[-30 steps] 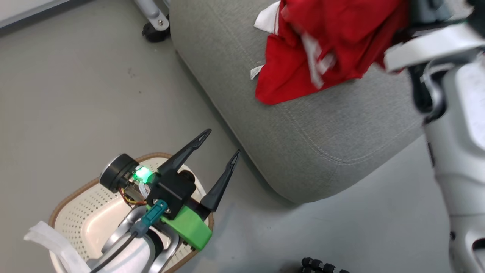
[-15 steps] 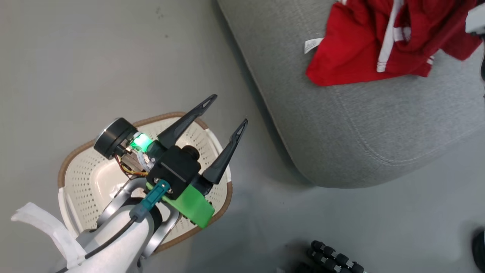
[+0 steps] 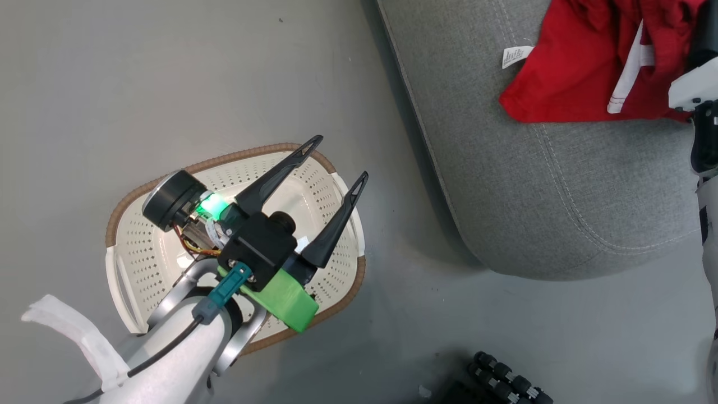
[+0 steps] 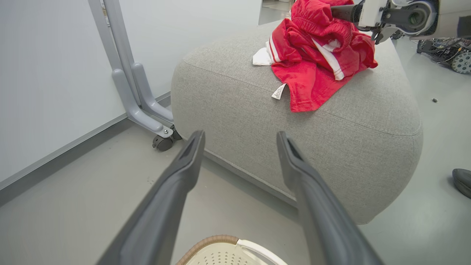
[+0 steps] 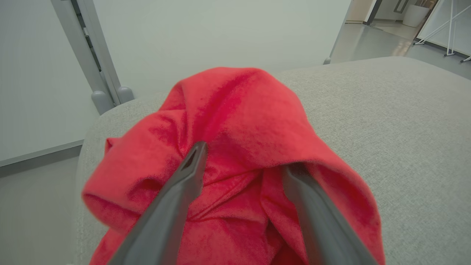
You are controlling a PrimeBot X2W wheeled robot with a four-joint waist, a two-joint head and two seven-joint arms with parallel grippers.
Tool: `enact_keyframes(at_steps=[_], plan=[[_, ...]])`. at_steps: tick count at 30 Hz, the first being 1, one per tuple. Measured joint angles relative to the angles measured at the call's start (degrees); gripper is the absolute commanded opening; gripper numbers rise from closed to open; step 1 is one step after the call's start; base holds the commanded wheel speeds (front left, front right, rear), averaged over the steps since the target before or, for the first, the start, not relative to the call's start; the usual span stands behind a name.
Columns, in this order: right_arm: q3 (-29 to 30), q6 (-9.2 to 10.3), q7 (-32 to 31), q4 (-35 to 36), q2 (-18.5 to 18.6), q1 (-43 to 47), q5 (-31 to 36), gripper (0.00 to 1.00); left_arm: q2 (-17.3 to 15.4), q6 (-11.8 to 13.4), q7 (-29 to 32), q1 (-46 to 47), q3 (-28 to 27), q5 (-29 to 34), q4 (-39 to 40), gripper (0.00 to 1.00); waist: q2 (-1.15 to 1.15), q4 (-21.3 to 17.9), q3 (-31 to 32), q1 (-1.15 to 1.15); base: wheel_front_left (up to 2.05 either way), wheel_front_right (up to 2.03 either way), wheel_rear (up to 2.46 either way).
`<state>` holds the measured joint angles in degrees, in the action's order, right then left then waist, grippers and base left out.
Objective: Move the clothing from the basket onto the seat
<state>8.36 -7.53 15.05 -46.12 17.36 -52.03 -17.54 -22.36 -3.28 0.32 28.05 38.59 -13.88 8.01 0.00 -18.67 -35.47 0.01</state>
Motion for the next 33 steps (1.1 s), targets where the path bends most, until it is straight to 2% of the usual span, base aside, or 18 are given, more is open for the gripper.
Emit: enact_keyframes(at_steps=[7,12,17,23,33], plan=[[1.93,0.0,0.01,5.63,-1.32,6.95,1.77,1.0,1.23,1.81,-2.58,-0.48,-0.53,-0.44,-2.43,1.0,0.0,0.27,2.69,0.0,0.0,0.0,0.0],[3.48,0.01,0.02,12.99,-3.94,14.89,4.12,1.0,2.09,2.46,-5.87,-2.47,-1.13,-2.41,-4.45,1.0,0.0,0.91,5.7,-0.01,0.0,0.0,0.0],[4.15,0.01,0.01,20.18,-7.9,21.64,7.53,1.0,2.47,4.37,-9.13,-5.03,-2.85,-3.92,-6.53,1.0,0.0,1.77,8.91,-0.01,0.0,0.0,0.0],[2.31,0.01,0.02,28.44,-11.57,28.89,10.26,1.0,3.49,5.83,-12.47,-7.63,-4.52,-6.01,-9.4,1.0,0.0,3.23,12.93,-0.01,0.0,0.0,0.0],[-3.27,0.01,-2.44,38.15,-13.92,38.51,11.32,1.0,4.88,8.25,-15.04,-11.26,-9.46,-8.23,-13.66,1.0,0.0,7.53,18.12,-0.01,0.0,0.0,0.0]])
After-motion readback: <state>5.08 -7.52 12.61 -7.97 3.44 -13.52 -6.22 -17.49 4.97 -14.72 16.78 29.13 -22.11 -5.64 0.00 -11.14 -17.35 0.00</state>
